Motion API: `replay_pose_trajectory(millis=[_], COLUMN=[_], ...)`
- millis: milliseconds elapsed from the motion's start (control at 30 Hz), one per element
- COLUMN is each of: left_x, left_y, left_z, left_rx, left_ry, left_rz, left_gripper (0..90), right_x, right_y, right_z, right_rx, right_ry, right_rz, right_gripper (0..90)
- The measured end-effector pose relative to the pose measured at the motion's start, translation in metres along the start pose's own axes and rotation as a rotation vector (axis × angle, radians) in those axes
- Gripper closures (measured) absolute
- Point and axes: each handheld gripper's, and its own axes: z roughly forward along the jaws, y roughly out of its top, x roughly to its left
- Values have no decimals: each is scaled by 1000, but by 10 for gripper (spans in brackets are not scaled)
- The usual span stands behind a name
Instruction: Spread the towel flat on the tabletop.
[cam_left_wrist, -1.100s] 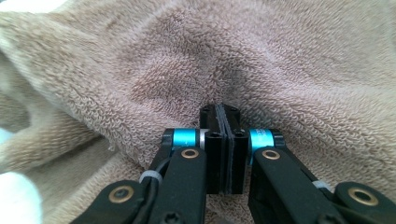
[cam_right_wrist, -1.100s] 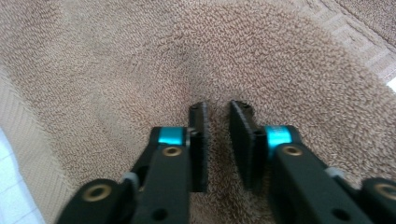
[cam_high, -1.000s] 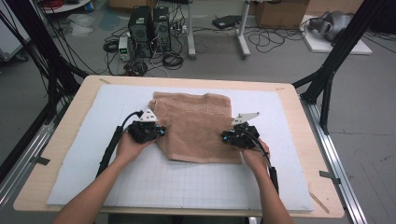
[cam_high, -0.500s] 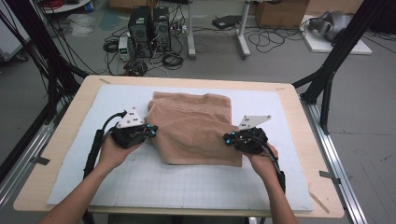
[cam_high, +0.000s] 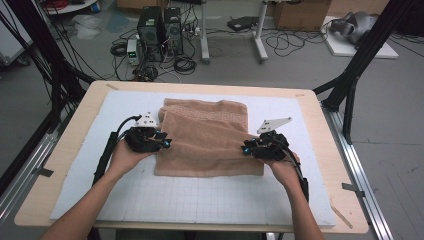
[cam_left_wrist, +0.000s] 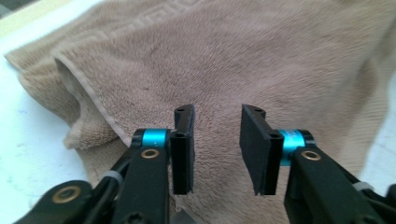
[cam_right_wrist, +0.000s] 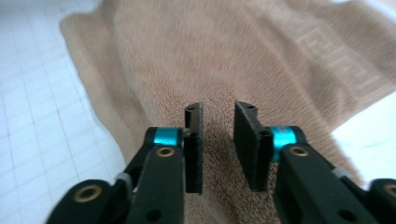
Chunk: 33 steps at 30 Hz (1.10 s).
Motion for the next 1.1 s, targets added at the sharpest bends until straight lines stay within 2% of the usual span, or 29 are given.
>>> replay_pose_trajectory(millis=[133, 200, 300, 367, 400, 467, 600, 667, 700, 767, 800, 833, 900, 933, 1000, 1100], left_x=[-5, -9, -10, -12, -13, -17, -27, -35, -40, -47, -49, -49, -45, -43, -38, -34], left_y=[-6, -11, -15, -14, -13, -12, -12, -12, -12, -11, -10, -9, -7, -6, -8, -16], left_z=[20, 29, 29, 24, 19, 3, -38, -58, -68, -86, -91, -95, -93, -90, -76, -47], left_rx=[95, 115, 84, 85, 77, 21, -55, -77, -95, -130, -150, -161, -175, -169, -141, -61], left_ry=[-19, -17, -18, -14, -10, -18, -22, -22, -32, -77, -97, -102, -107, -111, -83, -76], left_rz=[33, 56, 45, 57, 65, 68, 80, 104, 107, 130, 131, 133, 108, 100, 96, 87], left_gripper=[604, 644, 796, 838, 847, 852, 854, 854, 854, 848, 821, 737, 565, 538, 542, 569], right_x=[1, 2, 4, 6, 7, 13, 31, 42, 48, 60, 66, 68, 66, 62, 51, 36], right_y=[-6, -9, -12, -11, -11, -9, -5, -1, 2, 10, 14, 19, 27, 29, 28, 15], right_z=[21, 28, 36, 35, 33, 24, 0, -13, -20, -33, -39, -44, -46, -43, -31, -4], right_rx=[60, 82, 83, 81, 78, 52, -4, -32, -50, -93, -111, -122, -126, -111, -72, 13], right_ry=[17, 13, -2, 1, 14, 27, 49, 58, 63, 88, 94, 101, 107, 103, 86, 85], right_rz=[-1, -2, -11, -21, -30, -41, -85, -111, -130, -161, -176, -192, -185, -178, -154, -106], right_gripper=[666, 710, 811, 861, 894, 895, 895, 896, 896, 895, 893, 869, 805, 779, 750, 708])
